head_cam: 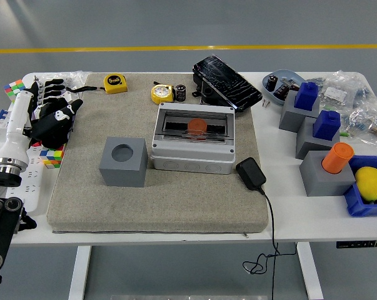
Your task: Fetch the battery,place it into the box,close the lid of the box
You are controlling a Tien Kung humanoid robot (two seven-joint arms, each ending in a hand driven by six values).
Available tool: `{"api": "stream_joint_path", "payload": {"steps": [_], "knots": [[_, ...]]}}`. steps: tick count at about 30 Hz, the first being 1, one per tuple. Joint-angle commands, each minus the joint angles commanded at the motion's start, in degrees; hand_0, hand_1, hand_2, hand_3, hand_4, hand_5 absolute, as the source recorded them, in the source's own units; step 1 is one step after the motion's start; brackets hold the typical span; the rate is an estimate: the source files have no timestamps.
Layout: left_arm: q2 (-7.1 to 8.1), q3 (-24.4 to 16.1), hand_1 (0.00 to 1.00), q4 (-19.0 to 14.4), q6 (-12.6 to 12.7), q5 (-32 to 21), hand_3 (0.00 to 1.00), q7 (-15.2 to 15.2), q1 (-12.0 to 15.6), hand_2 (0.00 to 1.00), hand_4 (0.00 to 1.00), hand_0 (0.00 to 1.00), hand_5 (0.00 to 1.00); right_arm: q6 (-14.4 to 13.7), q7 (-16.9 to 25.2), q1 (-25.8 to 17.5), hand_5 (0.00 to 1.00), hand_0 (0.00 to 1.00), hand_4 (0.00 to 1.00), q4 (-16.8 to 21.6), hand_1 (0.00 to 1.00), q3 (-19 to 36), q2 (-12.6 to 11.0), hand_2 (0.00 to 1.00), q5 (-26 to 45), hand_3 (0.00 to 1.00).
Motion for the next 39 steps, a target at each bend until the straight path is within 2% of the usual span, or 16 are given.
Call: {"api": "stream_joint_path", "payload": {"steps": [6,14,39], "knots": [[-0.30,-1.1,0.707,-0.5,-0.1,0.0,0.716,0.1,0.4,0.709,0.998,0.637,0.496,0.0,0.0,-0.1,0.502,0.634,0.989,0.0,0.643,0.7,-0.2,0.668,-0.6,0.568],[-0.78,-0.5,0.707,-0.6,-0.4,0.1,0.717,0.1,0.8,0.709,0.998,0.637,0.499,-0.1,-0.3,-0.9,0.501,0.633,0.989,0.0,0.643,2.1,0.0,0.669,-1.7,0.568],[-1.11,0.1,0.707,-1.1,-0.8,0.3,0.716,0.8,0.5,0.711,0.998,0.638,0.500,0.0,-0.1,-0.2,0.501,0.633,0.989,0.0,0.643,1.3,-0.3,0.669,-1.1,0.569]]}}
